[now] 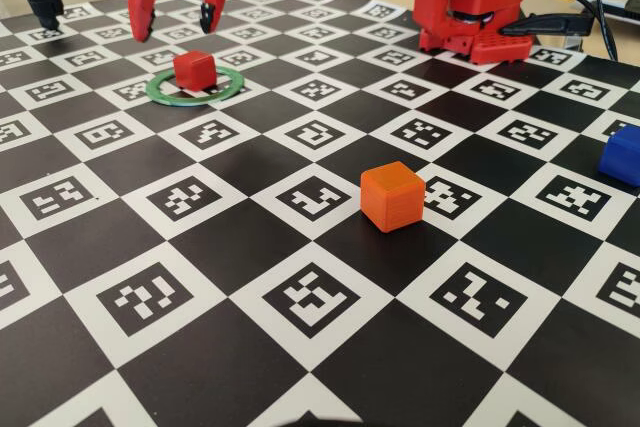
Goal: Grab the red cube then put it in the green circle then put the blue cube on top and finally the orange cube on top
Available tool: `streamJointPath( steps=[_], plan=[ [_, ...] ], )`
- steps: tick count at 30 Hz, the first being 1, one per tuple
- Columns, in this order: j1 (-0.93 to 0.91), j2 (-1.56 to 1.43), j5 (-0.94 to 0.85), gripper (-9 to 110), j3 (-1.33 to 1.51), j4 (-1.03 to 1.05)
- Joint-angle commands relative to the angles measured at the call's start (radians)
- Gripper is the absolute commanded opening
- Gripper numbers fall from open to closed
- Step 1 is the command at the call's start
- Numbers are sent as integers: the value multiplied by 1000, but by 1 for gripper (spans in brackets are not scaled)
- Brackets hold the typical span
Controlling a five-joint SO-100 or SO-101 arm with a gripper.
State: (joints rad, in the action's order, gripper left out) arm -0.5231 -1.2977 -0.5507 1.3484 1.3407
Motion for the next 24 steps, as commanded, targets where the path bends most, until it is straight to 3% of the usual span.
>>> streamJointPath(
  steps=[1,12,24],
  plan=[
    [2,-158,32,39,-110,67],
    [67,-262,161,39,-221,336],
    [295,-396,479,33,-229,500]
  ],
)
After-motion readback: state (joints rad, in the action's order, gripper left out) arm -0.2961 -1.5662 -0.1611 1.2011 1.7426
